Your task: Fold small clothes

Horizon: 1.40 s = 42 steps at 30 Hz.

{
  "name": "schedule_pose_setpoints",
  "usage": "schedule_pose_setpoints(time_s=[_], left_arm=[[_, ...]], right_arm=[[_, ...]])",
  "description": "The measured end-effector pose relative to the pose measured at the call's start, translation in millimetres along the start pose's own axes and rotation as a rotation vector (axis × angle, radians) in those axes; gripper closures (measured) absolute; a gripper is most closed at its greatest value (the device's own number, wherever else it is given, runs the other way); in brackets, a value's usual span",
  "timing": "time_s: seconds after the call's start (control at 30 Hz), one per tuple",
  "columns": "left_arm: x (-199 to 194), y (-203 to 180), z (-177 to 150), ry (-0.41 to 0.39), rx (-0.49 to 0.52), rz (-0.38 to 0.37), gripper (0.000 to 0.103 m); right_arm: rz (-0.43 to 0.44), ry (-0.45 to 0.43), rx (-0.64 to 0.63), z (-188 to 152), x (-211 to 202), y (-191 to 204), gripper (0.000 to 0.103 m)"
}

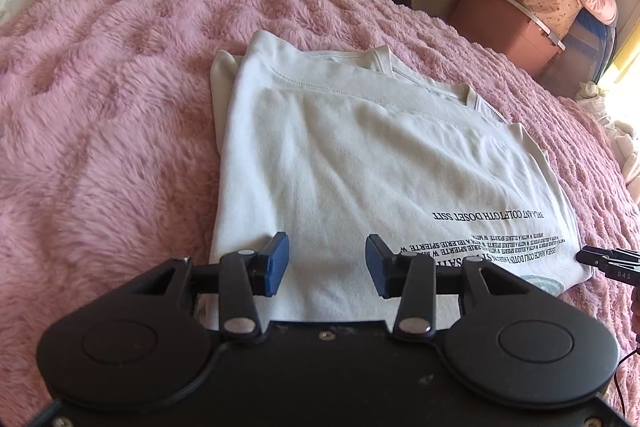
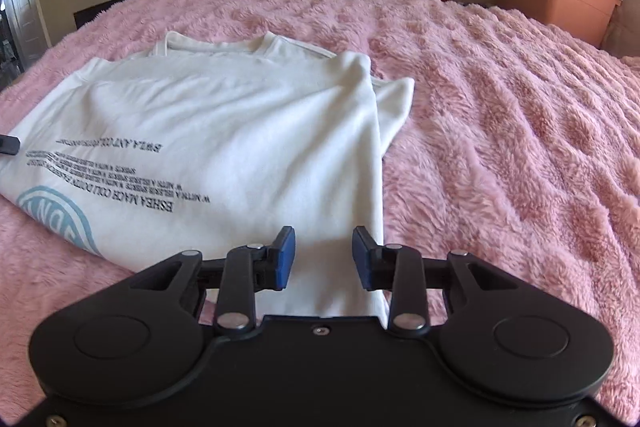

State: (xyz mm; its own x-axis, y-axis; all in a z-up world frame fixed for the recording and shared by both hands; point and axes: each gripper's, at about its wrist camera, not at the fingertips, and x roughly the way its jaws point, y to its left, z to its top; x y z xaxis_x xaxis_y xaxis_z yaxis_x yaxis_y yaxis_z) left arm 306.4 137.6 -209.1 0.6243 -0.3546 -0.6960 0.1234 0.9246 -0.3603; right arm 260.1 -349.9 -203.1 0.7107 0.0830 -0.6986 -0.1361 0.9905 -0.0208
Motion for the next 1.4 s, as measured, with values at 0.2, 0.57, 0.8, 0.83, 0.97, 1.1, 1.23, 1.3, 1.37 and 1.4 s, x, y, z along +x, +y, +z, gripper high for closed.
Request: schedule_pose_setpoints(time_s=[0.2, 0.57, 0.8, 0.83, 0.97, 1.1, 1.23, 1.3, 1.37, 1.4], left_arm=[[14, 8, -9, 0.006, 0.01, 0.018, 0.058], [-25, 21, 34, -0.043, 0.026, 0.033, 0.056], [-31, 66, 65, -0.048, -0.079, 0.03, 0.055], [-32, 72, 68, -0.049, -0.096, 0.025, 0.055], [-21, 91, 75, -0.041, -0.162, 0.005, 0.055], [-4, 100, 74, -0.013, -0.191, -0.004, 0.055], [12, 113, 69, 0.0, -0.265, -0.061, 0.055], [18, 120, 67, -0.001, -0.315, -0.096, 0.055], [22, 126, 67, -0.006, -0.346, -0.126, 0.055], [24, 129, 68, -0.008, -0.358, -0.136, 0.055]], right_arm=[[-0.047, 0.033, 0.118, -21, 1, -26, 0.072], [-0.056, -0.066, -0.067, 6, -28, 61, 0.072], [0.195, -0.073, -0.281, 29, -19, 194, 0.072], [0.238, -0.067, -0.294, 30, -19, 213, 0.072], [0.331, -0.078, -0.359, 27, -16, 277, 0.072], [0.423, -0.066, -0.368, 23, -8, 323, 0.072], [0.381, -0.085, -0.498, 16, -2, 358, 0.07], [0.381, -0.074, -0.529, 17, 4, 366, 0.065], [0.363, -0.072, -0.556, 17, 9, 371, 0.063], [0.34, -0.081, -0.582, 16, 10, 375, 0.063]])
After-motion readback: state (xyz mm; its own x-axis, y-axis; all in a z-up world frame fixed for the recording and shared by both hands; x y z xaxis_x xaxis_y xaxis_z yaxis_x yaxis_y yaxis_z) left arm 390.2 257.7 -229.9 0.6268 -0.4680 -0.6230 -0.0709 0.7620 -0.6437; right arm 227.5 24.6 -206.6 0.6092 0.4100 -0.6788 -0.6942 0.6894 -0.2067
